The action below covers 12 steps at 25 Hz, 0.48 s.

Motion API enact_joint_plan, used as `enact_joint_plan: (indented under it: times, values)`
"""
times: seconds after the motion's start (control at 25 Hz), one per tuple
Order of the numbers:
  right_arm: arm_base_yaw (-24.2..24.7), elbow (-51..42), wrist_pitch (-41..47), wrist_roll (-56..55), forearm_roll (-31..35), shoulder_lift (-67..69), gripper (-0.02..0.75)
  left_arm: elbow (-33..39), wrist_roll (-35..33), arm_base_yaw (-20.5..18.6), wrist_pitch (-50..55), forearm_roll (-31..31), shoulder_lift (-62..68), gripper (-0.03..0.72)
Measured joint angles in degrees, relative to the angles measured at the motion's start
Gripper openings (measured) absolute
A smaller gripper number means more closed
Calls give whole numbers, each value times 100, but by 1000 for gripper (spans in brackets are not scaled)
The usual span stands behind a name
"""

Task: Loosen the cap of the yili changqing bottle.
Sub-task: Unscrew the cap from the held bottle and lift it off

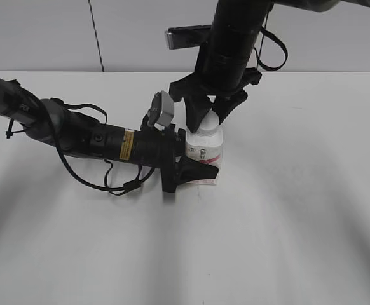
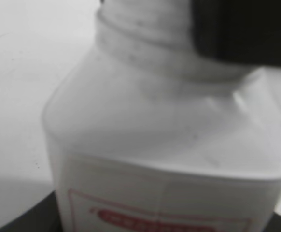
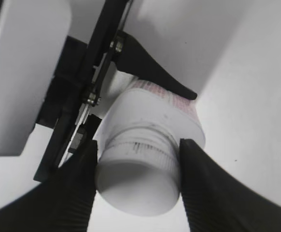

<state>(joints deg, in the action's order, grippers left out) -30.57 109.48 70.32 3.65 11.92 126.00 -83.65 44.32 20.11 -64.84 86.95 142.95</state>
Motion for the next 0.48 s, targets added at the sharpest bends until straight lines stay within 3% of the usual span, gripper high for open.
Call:
enact_joint_plan:
  times: [0.48]
  values:
    - [0,0,0,3426,11,0,401,0,0,0,13,49,0,397]
